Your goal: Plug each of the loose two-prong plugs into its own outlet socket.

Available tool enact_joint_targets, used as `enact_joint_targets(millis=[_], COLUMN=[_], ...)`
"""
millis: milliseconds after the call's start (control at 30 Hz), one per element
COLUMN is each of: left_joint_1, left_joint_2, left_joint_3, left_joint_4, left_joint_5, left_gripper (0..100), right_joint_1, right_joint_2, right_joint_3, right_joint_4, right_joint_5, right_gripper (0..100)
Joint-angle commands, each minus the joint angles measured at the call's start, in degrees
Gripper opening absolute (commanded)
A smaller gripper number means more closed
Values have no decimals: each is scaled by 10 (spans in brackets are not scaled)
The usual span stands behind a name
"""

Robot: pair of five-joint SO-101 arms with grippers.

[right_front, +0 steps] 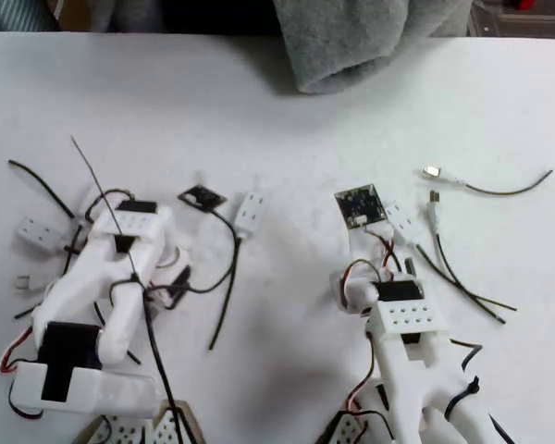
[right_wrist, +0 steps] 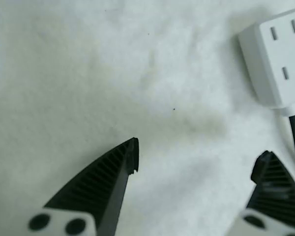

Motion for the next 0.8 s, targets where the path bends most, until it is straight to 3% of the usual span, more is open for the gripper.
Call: enact_joint_targets(millis=[0,167,433,600,767], left_joint_1=[2,59,167,175,167], left_joint_2=[-26,-26,-26,-75,-268], left_joint_3=[-54,-234,-477,-482,-384], left_joint_4=[27,143,236,208,140], left_joint_5=[-6,10,144,229,293], left_gripper=[24,24,24,24,24], right_joint_1=[2,2,2,2,2], right_joint_2=[1,1,1,1,1], right_joint_3=[-4,-4,-4,-4,-4], right_joint_4=[-7,-9,-10,-11,-18], right_joint_5=[1,1,1,3,3], right_gripper=[362,362,362,362,362])
